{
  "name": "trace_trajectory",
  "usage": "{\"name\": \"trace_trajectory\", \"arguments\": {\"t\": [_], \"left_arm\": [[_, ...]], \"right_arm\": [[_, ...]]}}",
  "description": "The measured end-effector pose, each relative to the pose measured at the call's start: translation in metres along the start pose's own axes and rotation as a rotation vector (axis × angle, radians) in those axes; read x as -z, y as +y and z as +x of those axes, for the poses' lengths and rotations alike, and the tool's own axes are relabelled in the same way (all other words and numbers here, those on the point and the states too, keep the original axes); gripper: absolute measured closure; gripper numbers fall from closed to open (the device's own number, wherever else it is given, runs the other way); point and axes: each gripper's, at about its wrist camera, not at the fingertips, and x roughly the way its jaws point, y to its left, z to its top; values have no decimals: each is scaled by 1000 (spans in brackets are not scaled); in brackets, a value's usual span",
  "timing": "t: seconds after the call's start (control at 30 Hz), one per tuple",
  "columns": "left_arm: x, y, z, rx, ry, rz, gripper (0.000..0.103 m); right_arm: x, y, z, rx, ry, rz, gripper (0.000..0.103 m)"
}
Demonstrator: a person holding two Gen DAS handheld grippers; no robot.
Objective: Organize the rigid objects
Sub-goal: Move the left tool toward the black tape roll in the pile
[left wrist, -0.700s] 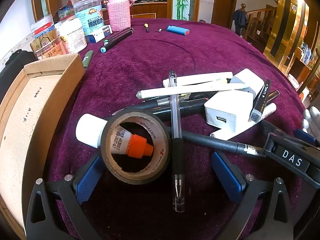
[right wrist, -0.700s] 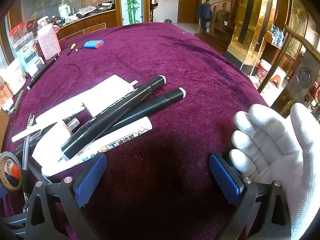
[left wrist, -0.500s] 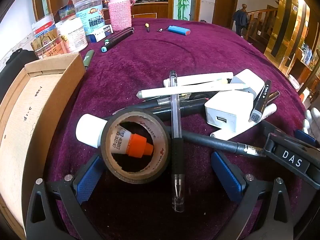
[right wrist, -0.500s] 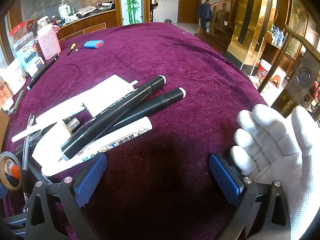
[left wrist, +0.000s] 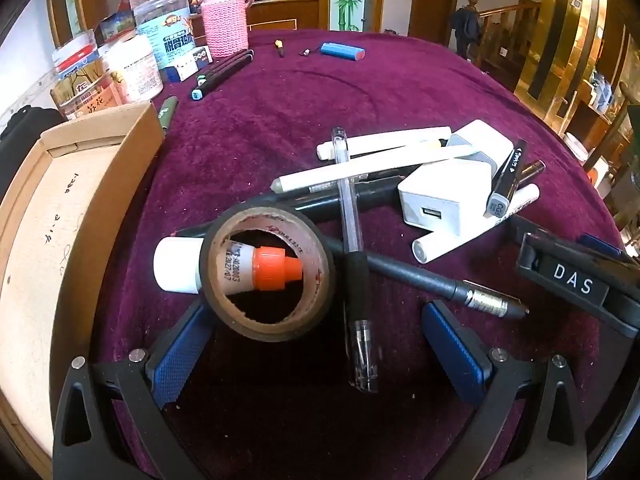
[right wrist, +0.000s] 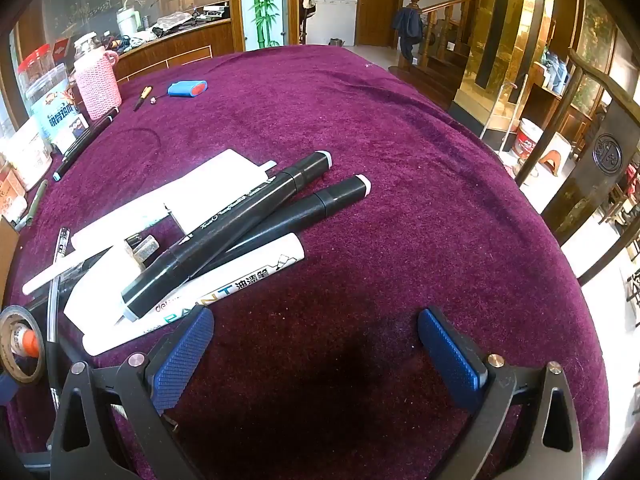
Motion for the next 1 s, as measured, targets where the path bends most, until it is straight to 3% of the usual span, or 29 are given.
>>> {"name": "trace_trajectory", "arguments": {"t": [0.33,0.53,0.63,0.8,0.9,1.0], "left_arm": [[0,-1,-2,5,6,0,0],[10,0,-11,26,58,31,0],[16,-3,-15,4,26,27,0],[17,-5,-16,20,31,23,0],[17,8,-29,52,27,-20,5],[17,28,-64,97,-76,-56,5]], "right_arm": [[0,-1,-1,-3,-1,-2,1],[-5,-10,-3,-119,67,-53,1],[-3,3,-2,-59,76,-126,1],[-1,3,-2,-49,70,-95,1],[4,2,-23,-15,-24,-92,5],[7,-6,-70,-38,-192,-58,5]]}}
